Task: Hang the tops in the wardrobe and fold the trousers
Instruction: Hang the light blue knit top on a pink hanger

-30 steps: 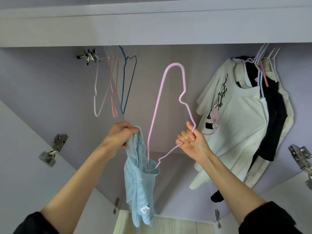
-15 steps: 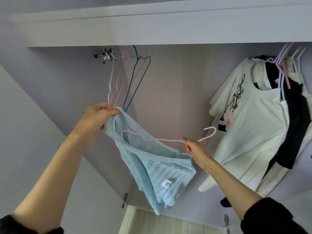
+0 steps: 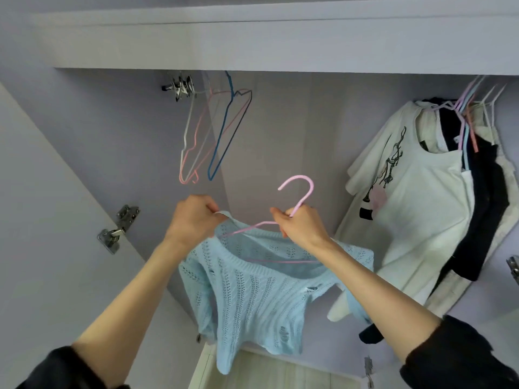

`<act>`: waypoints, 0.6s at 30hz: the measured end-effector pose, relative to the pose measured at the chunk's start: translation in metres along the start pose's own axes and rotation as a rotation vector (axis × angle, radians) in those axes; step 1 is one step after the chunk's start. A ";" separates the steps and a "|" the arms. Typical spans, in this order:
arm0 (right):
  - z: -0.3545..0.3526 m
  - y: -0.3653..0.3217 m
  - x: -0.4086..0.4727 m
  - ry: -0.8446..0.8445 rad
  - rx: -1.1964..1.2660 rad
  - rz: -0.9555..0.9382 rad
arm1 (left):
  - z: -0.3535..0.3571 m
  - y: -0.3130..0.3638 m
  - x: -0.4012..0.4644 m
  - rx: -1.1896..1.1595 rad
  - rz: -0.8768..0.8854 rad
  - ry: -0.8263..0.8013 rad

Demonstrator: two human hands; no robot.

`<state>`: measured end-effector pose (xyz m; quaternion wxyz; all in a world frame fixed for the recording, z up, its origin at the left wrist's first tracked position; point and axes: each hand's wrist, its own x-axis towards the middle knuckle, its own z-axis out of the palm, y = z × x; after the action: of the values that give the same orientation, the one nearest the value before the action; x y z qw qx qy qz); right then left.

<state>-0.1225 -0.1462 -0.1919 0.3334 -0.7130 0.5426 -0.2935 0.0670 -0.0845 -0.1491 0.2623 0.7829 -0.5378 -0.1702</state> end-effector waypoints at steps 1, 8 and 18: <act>0.001 -0.004 -0.001 -0.011 -0.002 -0.016 | 0.004 0.003 -0.003 0.007 0.021 -0.021; -0.015 -0.014 0.001 -0.024 0.055 0.021 | 0.014 -0.008 -0.012 0.160 0.195 -0.177; -0.052 0.003 0.002 -0.254 0.179 -0.078 | 0.017 -0.028 -0.007 -0.054 0.331 0.192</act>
<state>-0.1643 -0.1572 -0.1623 0.4499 -0.7322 0.4396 -0.2611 0.0766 -0.0736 -0.1797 0.3576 0.6892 -0.6270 -0.0636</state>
